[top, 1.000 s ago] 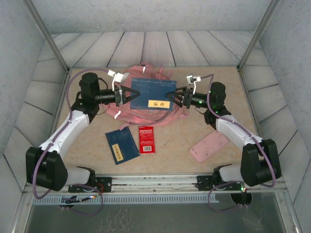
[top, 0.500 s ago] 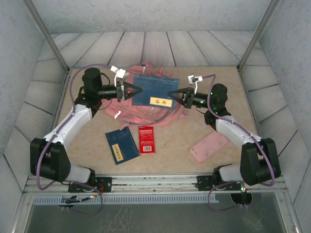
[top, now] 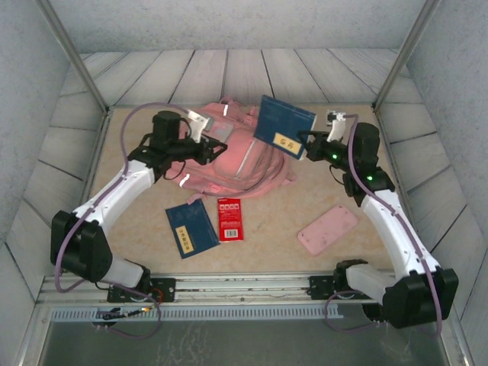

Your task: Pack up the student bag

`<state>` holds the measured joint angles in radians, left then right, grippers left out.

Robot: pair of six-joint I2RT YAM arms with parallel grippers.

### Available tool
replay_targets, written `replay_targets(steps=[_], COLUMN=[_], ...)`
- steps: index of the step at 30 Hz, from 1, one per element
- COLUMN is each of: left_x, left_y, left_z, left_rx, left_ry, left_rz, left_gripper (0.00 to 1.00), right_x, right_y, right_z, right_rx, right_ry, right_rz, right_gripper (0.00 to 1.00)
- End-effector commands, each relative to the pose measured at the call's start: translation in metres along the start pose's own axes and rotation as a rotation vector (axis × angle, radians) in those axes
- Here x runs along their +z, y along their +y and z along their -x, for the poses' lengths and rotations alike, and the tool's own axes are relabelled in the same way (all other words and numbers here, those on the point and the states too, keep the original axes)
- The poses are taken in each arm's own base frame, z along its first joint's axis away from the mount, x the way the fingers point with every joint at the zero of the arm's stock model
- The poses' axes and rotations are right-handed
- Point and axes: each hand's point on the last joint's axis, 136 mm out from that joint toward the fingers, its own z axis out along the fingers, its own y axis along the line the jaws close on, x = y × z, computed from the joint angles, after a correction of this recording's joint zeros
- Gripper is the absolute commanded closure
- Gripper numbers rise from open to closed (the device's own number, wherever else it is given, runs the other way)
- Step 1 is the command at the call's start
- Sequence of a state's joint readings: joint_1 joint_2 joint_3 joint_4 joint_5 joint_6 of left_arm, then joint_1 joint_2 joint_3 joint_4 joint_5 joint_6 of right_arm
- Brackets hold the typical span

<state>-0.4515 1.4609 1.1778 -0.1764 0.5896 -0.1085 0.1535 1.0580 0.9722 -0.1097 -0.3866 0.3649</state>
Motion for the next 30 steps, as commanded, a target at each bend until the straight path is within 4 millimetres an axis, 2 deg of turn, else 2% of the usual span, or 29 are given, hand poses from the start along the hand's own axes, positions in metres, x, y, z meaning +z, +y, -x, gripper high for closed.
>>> replay_targets(steps=[1, 4, 7, 16, 24, 30], left_x=[0.025, 0.054, 0.083, 0.162, 0.202, 0.215], left_y=[0.009, 0.001, -0.005, -0.015, -0.003, 0.014], left_z=[-0.009, -0.013, -0.020, -0.042, -0.055, -0.073], left_rx=[0.087, 0.090, 0.079, 0.030, -0.051, -0.080], left_ry=[0.070, 0.115, 0.153, 0.232, 0.276, 0.308], left_rz=[0.150, 0.169, 0.178, 0.201, 0.229, 0.324], left_gripper=[0.62, 0.66, 0.66, 0.70, 0.72, 0.67], right_x=[-0.037, -0.058, -0.069, -0.076, -0.072, -0.070], right_y=[-0.055, -0.068, -0.074, -0.083, -0.082, -0.082], right_z=[-0.006, -0.004, -0.007, -0.020, -0.026, -0.030], right_rx=[-0.081, -0.092, -0.089, -0.090, -0.083, -0.078], right_ry=[0.048, 0.040, 0.041, 0.079, 0.090, 0.087], right_rz=[-0.387, -0.503, -0.555, -0.601, -0.581, -0.567], right_gripper=[1.00, 1.00, 1.00, 1.00, 1.00, 1.00])
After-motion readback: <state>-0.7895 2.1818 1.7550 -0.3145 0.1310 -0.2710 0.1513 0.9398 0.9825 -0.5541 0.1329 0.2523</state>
